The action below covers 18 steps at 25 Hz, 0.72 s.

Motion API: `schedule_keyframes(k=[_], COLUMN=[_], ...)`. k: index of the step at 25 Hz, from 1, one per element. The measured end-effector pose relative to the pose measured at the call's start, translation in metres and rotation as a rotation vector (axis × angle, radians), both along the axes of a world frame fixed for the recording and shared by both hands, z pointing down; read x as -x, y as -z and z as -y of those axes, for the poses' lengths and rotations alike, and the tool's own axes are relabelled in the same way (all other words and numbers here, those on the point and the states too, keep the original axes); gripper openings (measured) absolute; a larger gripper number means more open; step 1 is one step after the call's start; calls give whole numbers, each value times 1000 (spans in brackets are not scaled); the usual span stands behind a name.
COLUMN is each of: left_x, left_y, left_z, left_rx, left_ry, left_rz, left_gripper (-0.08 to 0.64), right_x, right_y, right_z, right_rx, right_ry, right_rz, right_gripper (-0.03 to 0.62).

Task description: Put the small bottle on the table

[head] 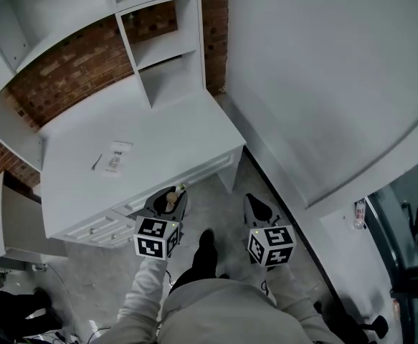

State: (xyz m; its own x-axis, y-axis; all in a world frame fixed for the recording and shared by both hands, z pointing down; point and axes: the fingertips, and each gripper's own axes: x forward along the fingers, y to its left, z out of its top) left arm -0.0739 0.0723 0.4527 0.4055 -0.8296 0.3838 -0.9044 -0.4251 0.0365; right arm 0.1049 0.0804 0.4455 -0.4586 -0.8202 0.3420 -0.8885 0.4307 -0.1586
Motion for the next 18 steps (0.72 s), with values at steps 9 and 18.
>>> schedule_keyframes(k=[9, 18], left_x=[12, 35], left_y=[-7, -11], left_z=[90, 169], left_rx=[25, 22], left_ry=[-54, -89], left_rz=[7, -2], left_gripper=[129, 129], right_x=[23, 50], right_y=[-2, 2], right_z=[88, 167], right_rx=[20, 8], right_ry=[-24, -56], right_rz=[-8, -15], right_gripper=[28, 28])
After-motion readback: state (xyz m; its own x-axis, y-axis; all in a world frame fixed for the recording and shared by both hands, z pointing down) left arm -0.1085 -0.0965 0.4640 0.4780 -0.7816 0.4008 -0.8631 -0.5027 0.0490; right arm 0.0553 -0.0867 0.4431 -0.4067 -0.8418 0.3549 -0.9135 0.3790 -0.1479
